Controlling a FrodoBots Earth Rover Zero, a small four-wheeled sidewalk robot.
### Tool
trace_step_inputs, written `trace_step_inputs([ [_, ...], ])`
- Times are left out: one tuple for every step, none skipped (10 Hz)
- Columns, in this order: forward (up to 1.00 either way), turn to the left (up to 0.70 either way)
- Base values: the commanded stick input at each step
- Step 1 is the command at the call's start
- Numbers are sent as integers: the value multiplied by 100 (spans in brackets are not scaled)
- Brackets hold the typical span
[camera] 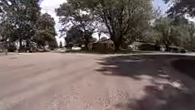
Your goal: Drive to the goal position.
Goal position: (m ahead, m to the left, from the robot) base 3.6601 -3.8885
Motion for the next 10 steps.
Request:
trace_step_inputs([
  [70,-35],
  [70,-35],
  [70,-35],
  [70,-35],
  [70,-35],
  [70,-35],
  [70,-35],
  [70,-35],
  [70,0],
  [70,0],
])
